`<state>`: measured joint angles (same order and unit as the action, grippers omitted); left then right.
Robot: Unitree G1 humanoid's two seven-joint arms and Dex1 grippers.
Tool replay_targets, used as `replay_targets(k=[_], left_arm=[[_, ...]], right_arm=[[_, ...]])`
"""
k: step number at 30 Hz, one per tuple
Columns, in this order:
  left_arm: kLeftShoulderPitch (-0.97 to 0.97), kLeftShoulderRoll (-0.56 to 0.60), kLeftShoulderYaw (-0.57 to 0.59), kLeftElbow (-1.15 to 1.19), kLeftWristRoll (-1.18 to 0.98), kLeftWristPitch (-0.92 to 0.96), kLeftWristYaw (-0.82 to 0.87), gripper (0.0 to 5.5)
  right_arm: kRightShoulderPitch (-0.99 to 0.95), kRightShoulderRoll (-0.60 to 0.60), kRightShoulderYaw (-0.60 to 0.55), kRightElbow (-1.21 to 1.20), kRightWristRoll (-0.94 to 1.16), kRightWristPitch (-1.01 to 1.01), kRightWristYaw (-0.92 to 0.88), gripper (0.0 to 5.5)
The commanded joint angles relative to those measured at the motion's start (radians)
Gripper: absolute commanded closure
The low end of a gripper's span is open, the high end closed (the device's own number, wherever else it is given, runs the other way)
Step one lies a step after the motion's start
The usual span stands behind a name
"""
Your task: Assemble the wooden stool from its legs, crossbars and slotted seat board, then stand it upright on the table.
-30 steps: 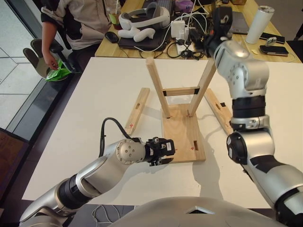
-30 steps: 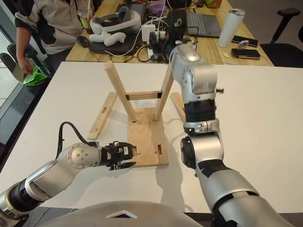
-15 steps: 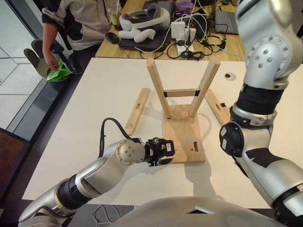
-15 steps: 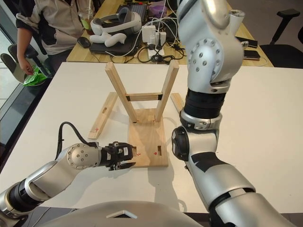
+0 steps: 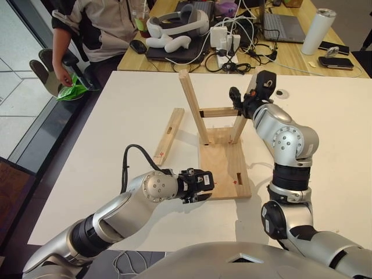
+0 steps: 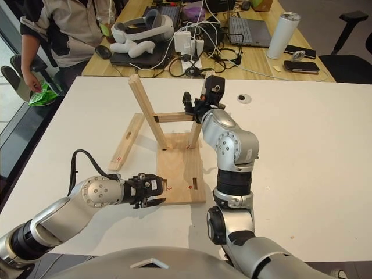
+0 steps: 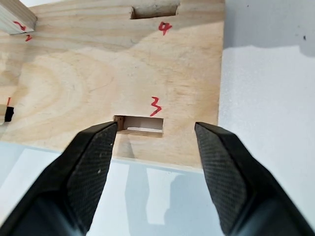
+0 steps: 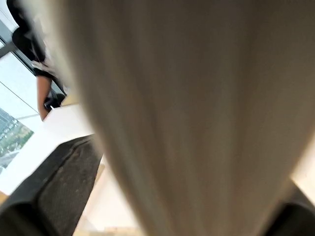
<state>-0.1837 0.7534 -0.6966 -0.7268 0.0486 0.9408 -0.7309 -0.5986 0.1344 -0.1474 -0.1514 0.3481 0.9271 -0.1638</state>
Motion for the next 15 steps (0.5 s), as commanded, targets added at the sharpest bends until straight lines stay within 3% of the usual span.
replay_targets(k=[1, 6, 9, 12, 15], left_arm=[[0.017, 0.020, -0.021, 0.048, 0.015, 0.030, 0.007, 2.58], [0.016, 0.013, -0.020, 0.054, 0.016, 0.028, 0.013, 2.58], [0.022, 0.008, 0.003, 0.054, 0.011, 0.027, 0.023, 2.58], [0.029, -0.082, 0.138, 0.077, -0.028, 0.046, 0.083, 2.58], [-0.002, -0.237, 0.373, 0.131, -0.084, 0.069, 0.186, 2.58]], right_arm=[[-0.103, -0.025, 0.037, -0.093, -0.019, -0.217, 0.078, 1.64], [-0.133, -0.065, 0.074, -0.210, -0.031, -0.376, 0.150, 1.64], [-0.132, -0.116, 0.062, -0.339, 0.229, -0.182, 0.287, 1.64], [0.025, -0.373, 0.028, -0.441, 0.562, 0.111, 0.541, 1.64], [0.171, -0.641, 0.011, -0.435, 0.577, 0.196, 0.707, 1.64]])
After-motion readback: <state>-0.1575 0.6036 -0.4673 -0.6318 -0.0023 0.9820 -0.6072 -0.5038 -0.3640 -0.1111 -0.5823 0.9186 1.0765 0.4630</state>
